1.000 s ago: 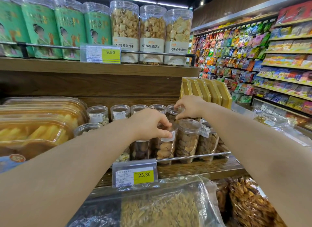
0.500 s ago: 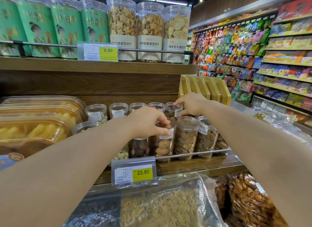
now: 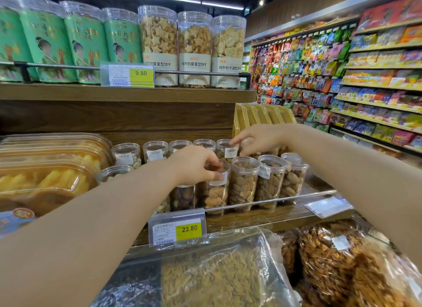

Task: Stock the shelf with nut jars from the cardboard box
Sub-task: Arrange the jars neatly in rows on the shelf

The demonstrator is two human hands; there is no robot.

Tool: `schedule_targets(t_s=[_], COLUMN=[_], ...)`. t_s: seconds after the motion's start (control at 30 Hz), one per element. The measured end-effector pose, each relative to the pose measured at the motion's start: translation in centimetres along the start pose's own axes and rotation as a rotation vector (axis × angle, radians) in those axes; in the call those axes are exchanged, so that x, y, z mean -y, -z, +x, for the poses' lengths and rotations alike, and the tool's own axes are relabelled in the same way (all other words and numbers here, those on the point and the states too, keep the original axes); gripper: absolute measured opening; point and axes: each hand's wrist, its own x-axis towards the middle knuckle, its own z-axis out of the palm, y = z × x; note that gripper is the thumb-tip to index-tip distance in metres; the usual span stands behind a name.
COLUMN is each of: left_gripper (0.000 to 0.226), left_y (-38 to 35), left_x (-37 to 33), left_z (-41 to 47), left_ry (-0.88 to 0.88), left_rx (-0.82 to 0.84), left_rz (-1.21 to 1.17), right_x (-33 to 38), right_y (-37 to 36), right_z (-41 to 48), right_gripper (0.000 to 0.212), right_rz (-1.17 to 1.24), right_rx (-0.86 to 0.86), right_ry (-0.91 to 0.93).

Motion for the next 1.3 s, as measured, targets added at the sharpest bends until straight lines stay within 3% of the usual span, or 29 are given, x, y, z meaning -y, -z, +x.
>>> schedule_targets(t_s=[0.17,0.53,0.77,0.93,1.3], left_gripper=[0.045,0.044,0.045,0.046,0.045], left_y=[-0.2,-0.3,-0.5,-0.5,-0.2], left_x=[0.0,0.0,0.2,0.2,0.0], left_z=[0.0,0.0,0.2,0.1,0.2], left_ry=[0.001,0.004,0.001,0.003,-0.003], left_rx=[-0.015,-0.047,-0.052,-0.047,-0.030], left_rz=[-0.024,-0.005,-0.011,-0.029,-0.019], right_x=[0.2,0.6,-0.9,-1.2,-1.0], right_y=[-0.7,-3.3,-2.9,-3.7,-4.5], right_z=[-2.4,-2.3,-2.5,-2.4,-2.3], right_gripper=[0.070,0.062,0.081,0.072,0.080], right_rz=[-0.109,-0.314,-0.337,-0.337,-0.412], right_rx=[0.187,-0.127,-0.012,-0.130,-0.222], right_ry=[-0.005,0.085,0.068,0.088,0.038])
